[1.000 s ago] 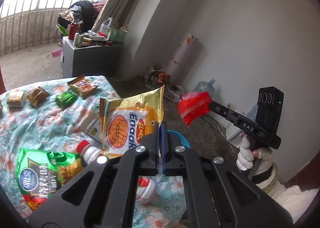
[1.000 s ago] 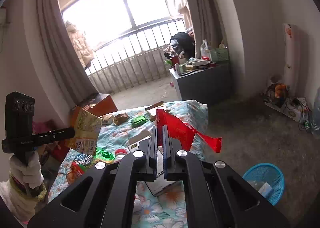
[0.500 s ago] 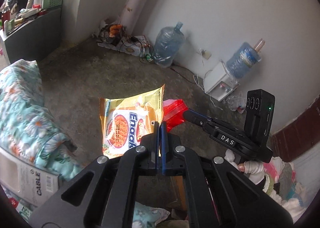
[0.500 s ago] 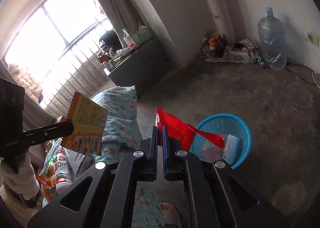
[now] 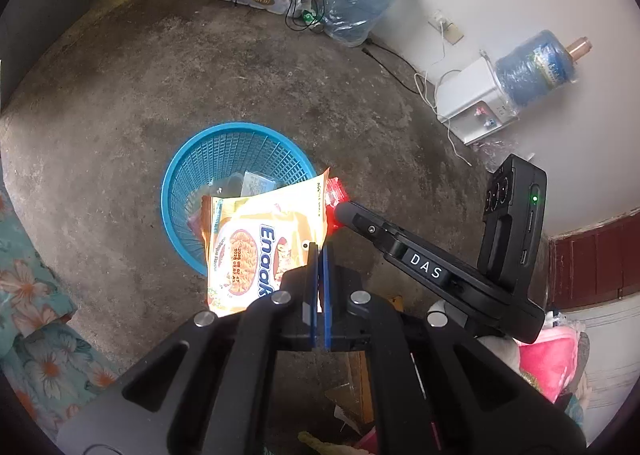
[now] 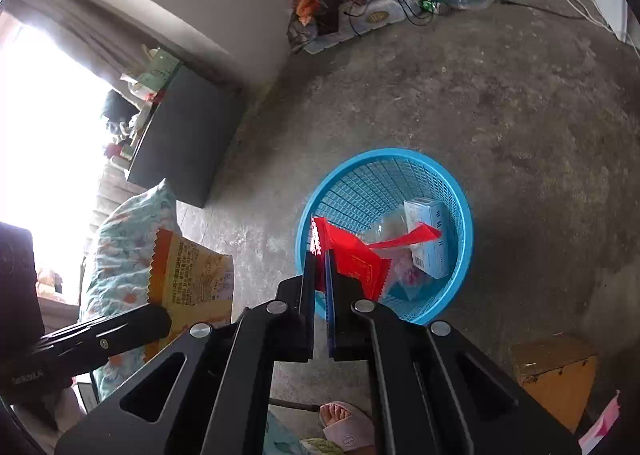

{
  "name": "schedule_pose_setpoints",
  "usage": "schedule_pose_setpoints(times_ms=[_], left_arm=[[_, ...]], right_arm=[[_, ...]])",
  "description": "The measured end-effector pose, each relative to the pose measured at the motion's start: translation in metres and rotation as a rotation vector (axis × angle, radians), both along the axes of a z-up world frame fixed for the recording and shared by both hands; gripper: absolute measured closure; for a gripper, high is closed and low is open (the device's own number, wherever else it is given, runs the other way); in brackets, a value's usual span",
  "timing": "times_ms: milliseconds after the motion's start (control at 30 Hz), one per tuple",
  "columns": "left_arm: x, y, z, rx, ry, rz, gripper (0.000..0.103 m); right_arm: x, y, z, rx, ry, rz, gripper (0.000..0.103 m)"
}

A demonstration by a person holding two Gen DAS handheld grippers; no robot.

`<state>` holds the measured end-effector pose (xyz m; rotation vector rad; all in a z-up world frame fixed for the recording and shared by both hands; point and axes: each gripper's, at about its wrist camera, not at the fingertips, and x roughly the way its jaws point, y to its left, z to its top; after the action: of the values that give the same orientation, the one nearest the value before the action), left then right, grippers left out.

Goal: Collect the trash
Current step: 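Open both tools to drop the packet and wrapper into the basket, then move both tools back toward the bottle and box on the bed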

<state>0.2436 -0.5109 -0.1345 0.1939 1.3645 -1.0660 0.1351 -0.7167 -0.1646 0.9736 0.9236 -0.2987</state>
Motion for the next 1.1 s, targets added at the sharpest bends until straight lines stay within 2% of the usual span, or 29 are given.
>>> schedule_pose_setpoints(times_ms=[100,133,167,200,233,267,333,467,567,767,867,1000,1067,1100], left_arm=[[0.008,-0.015,-0.022,0.024,-0.015,0.010,0.101],[0.010,-0.018,-0.028,0.032,-0.012,0.005,0.092],[0.011,-0.021,-0.033,0.043,-0.011,0.007,0.074],[0.011,-0.022,-0.035,0.048,-0.013,0.017,0.064],[0.012,-0.021,-0.034,0.040,-0.017,0.025,0.060],[0.012,-0.020,-0.033,0.029,-0.017,0.027,0.060],[0.012,-0.018,-0.028,0.007,-0.013,0.029,0.057],[0.011,-0.007,-0.004,-0.033,-0.042,0.039,0.055],[0.004,0.009,0.023,-0.088,-0.068,0.038,0.051],[-0.024,0.070,0.088,-0.213,-0.141,0.044,0.043],[-0.039,0.113,0.123,-0.291,-0.180,0.074,0.037],[-0.062,0.182,0.165,-0.399,-0.255,0.132,0.027],[-0.074,0.217,0.180,-0.432,-0.299,0.184,0.020],[-0.079,0.234,0.185,-0.442,-0.316,0.206,0.020]], right_arm=[[0.007,-0.012,-0.036,0.046,0.054,-0.053,0.095],[0.009,-0.016,-0.046,0.073,0.060,-0.063,0.093],[0.010,-0.020,-0.054,0.092,0.071,-0.077,0.089],[0.010,-0.022,-0.062,0.099,0.090,-0.097,0.082],[0.009,-0.024,-0.067,0.100,0.099,-0.115,0.080],[0.007,-0.023,-0.069,0.104,0.094,-0.126,0.078],[0.002,-0.023,-0.071,0.102,0.084,-0.136,0.068],[-0.004,-0.020,-0.060,0.058,0.065,-0.118,0.068],[-0.010,-0.013,-0.033,0.014,0.027,-0.097,0.065],[-0.022,0.016,0.046,-0.149,-0.084,-0.021,0.046],[-0.025,0.038,0.089,-0.246,-0.140,0.030,0.037],[-0.028,0.076,0.148,-0.396,-0.214,0.083,0.019],[-0.030,0.099,0.173,-0.469,-0.251,0.102,0.011],[-0.031,0.111,0.185,-0.497,-0.274,0.118,0.008]])
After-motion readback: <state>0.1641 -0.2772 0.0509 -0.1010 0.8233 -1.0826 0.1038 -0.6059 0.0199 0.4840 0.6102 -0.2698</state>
